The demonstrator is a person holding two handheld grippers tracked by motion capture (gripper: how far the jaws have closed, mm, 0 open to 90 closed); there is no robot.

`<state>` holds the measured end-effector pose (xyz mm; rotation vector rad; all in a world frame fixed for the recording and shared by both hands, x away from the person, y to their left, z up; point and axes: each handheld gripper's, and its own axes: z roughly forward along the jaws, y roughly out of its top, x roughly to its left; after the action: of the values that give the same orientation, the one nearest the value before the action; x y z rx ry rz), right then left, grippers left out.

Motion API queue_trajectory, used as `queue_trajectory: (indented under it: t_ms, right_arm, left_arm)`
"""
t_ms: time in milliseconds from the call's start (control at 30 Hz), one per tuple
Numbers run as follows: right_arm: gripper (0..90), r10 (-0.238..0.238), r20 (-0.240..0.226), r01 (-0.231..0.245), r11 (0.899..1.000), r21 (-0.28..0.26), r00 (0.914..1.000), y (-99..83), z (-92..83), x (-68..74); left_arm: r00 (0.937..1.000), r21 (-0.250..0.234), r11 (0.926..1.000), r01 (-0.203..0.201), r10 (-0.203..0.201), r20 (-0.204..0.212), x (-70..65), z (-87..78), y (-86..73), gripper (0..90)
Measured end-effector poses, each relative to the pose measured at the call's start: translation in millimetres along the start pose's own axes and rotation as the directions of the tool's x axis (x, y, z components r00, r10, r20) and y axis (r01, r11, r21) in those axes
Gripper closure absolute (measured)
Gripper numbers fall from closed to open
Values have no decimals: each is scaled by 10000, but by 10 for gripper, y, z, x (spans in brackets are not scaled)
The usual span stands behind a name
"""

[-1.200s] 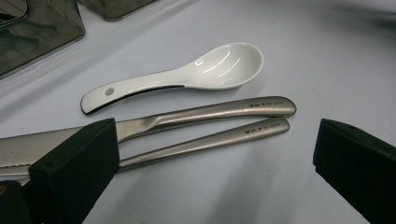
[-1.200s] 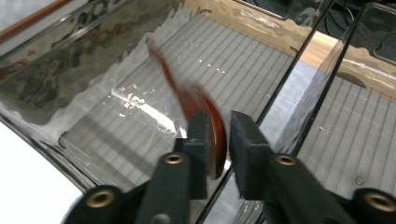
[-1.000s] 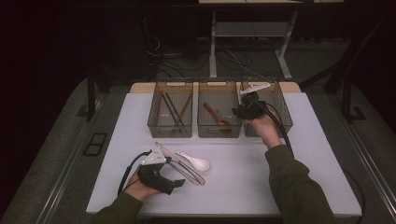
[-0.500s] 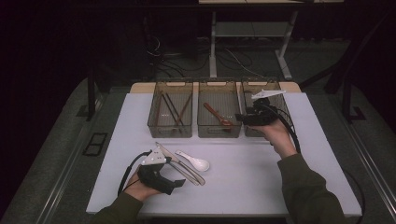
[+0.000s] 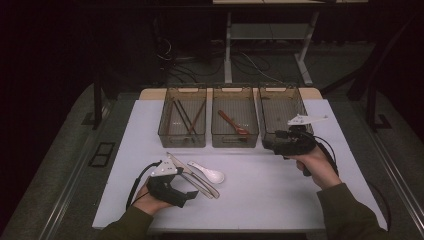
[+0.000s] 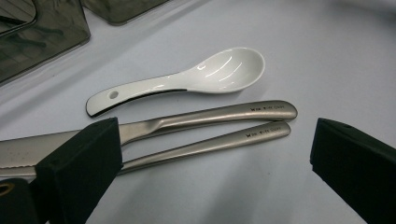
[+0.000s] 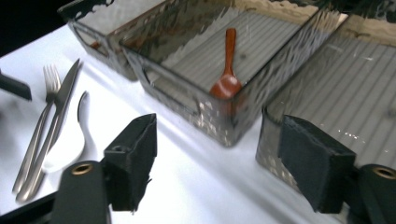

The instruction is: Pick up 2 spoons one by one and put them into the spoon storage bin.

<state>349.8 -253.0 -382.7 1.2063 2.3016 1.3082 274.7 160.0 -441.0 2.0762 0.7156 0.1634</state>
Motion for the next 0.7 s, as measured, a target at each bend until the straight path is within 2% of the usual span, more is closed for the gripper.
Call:
queue_trajectory:
  t_ms: [167, 300, 367, 500, 700]
  right_arm:
    - [214, -291, 128, 293, 9995, -89, 9995, -210, -108, 24]
    - [189, -388, 168, 391, 9991, -143, 9991, -375, -159, 43]
    - [182, -611, 162, 613, 9980, -141, 9980, -457, -187, 59]
    - [171, -709, 124, 712, 9972, -233, 9974, -632, -253, 87]
    - [171, -567, 167, 572, 9979, -306, 9983, -848, -342, 116]
  left_arm:
    - [10000, 36, 10000, 53, -53, -15, -1, 0, 6, 62]
    - [9999, -11, 9999, 148, -148, -72, 10, -19, 15, 135]
    - [9997, -91, 9997, 226, -227, -80, 14, -30, 21, 161]
    - [9996, -119, 9996, 265, -264, 10, 10, -39, 33, 258]
    - [9991, -384, 9989, 271, -258, 345, 7, -48, 82, 505]
